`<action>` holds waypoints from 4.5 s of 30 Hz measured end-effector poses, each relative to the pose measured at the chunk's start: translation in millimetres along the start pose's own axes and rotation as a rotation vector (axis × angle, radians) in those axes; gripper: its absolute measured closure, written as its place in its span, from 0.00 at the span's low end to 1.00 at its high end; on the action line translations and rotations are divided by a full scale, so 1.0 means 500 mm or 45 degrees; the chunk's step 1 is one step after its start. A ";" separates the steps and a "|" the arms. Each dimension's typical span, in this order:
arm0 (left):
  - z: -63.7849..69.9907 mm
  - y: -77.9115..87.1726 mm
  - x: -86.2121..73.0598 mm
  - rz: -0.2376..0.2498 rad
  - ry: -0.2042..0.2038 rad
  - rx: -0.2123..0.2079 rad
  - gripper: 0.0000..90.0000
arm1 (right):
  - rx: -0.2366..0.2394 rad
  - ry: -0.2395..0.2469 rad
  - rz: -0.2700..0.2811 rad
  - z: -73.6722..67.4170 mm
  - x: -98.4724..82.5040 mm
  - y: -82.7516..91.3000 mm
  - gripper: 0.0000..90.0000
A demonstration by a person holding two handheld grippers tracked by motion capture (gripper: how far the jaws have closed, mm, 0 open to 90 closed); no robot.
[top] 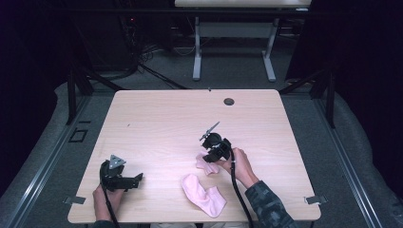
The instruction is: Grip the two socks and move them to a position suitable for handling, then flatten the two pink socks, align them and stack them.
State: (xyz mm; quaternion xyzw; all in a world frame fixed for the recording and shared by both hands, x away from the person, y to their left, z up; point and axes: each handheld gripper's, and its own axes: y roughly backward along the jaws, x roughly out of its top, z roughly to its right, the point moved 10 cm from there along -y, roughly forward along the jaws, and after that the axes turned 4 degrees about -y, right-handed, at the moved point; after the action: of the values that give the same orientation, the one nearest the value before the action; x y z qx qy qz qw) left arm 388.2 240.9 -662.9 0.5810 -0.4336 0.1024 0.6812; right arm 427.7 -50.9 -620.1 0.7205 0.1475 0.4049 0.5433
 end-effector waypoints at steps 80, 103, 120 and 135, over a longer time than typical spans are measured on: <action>0.342 -0.035 0.136 -0.210 -0.272 -0.426 0.55 | 0.021 -0.088 0.100 -0.127 -0.236 0.066 0.63; 0.348 -0.001 0.121 -0.070 -0.186 -0.418 0.99 | 0.067 -0.143 0.169 -0.119 -0.241 0.080 0.94; 0.352 0.055 0.034 0.000 -0.002 -0.349 0.99 | 0.043 -0.076 0.079 -0.099 -0.230 0.090 0.93; 0.333 0.064 0.032 0.027 -0.021 -0.275 0.41 | 0.066 -0.038 0.069 -0.081 -0.236 0.081 0.66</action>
State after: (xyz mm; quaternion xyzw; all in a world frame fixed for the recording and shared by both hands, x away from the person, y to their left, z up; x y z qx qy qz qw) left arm 298.7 98.4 -637.7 0.5004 -0.4537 0.0575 0.7352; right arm 314.2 -115.9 -630.1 0.7440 0.1302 0.4048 0.5154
